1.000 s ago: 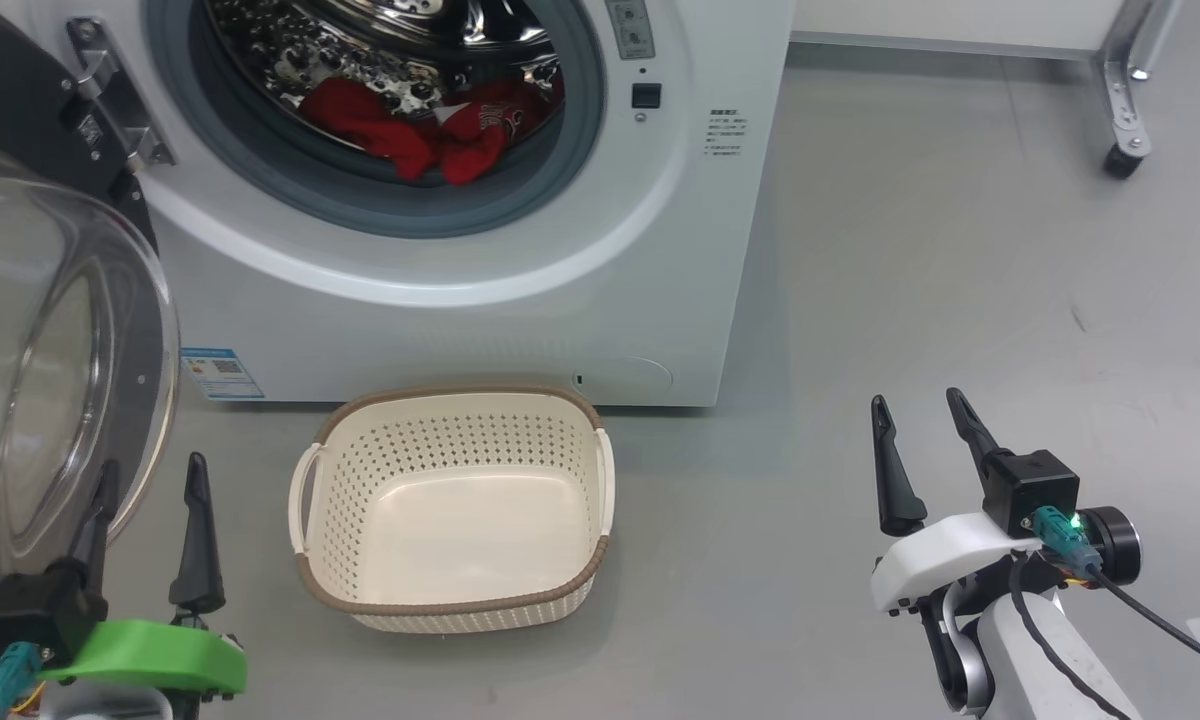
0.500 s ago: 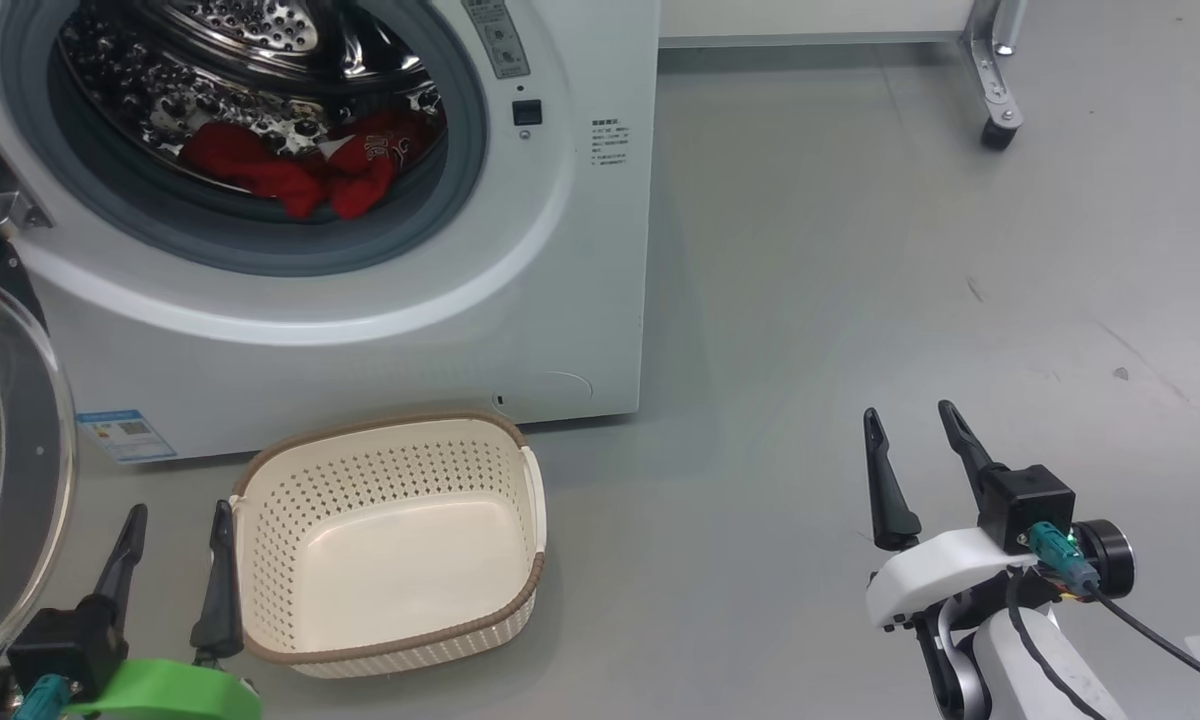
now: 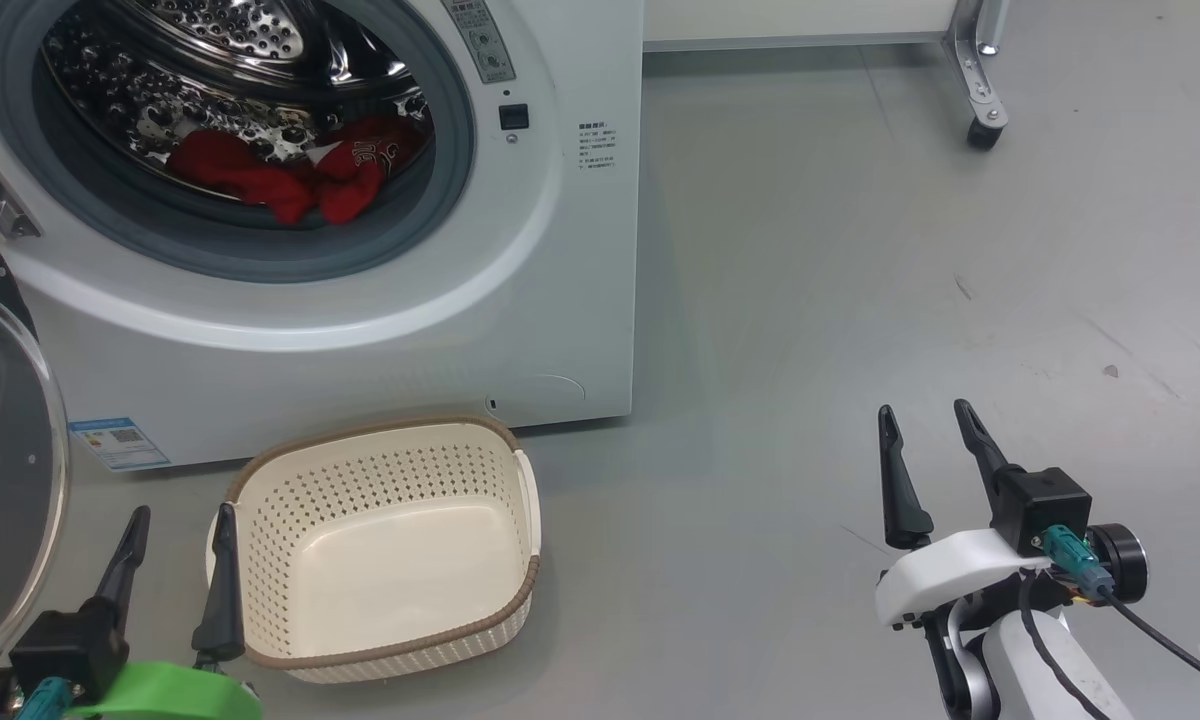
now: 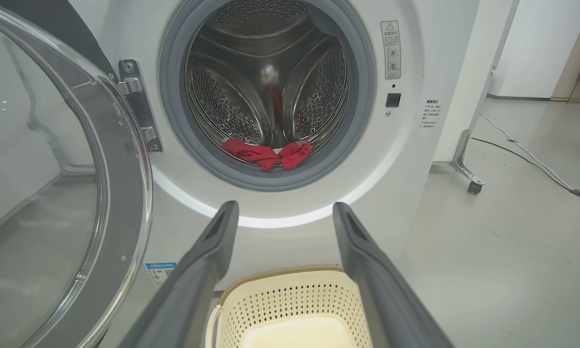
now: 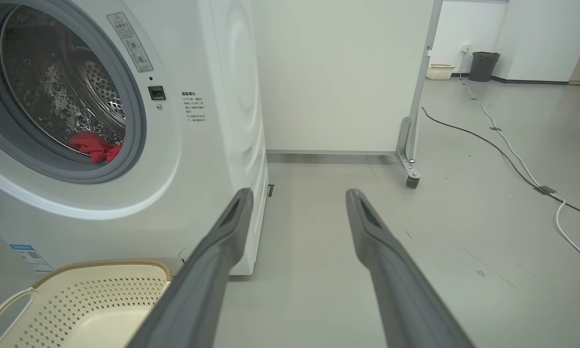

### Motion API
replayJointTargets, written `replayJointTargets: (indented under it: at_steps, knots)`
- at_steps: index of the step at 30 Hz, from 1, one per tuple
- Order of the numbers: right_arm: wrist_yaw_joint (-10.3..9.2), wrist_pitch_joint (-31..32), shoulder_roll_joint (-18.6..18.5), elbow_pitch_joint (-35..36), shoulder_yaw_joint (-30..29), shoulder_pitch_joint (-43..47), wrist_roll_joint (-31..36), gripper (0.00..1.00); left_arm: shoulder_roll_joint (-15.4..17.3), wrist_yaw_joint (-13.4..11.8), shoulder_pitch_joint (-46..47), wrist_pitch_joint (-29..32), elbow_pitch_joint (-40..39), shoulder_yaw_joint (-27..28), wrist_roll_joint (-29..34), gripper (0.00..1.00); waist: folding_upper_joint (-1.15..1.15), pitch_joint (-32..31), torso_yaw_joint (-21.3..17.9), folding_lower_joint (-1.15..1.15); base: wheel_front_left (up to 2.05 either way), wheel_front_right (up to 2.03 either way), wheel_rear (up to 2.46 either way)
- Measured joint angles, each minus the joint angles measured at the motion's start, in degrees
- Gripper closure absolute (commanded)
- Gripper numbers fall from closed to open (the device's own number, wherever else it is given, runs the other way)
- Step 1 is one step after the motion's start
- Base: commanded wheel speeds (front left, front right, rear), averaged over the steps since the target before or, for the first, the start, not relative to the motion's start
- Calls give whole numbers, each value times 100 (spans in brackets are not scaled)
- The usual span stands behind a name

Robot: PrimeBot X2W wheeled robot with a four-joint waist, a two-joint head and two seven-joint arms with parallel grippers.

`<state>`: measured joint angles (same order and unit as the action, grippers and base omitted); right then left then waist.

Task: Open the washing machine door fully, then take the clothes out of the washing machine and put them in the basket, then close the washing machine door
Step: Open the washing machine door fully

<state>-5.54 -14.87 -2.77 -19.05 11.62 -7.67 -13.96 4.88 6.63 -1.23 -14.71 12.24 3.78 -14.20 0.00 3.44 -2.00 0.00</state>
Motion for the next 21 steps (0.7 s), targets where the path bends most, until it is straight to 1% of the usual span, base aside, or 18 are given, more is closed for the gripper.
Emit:
replayJointTargets:
  at_steps: [14,21]
  knots:
    - [-7,0,1,13,2,21,2,0,-31,24,-1,0,-12,99,99,0,0,-35,72,0,1,0,0]
    - [-7,0,1,14,3,92,2,0,-33,24,-1,0,2,88,113,0,0,-7,100,0,22,-21,-1]
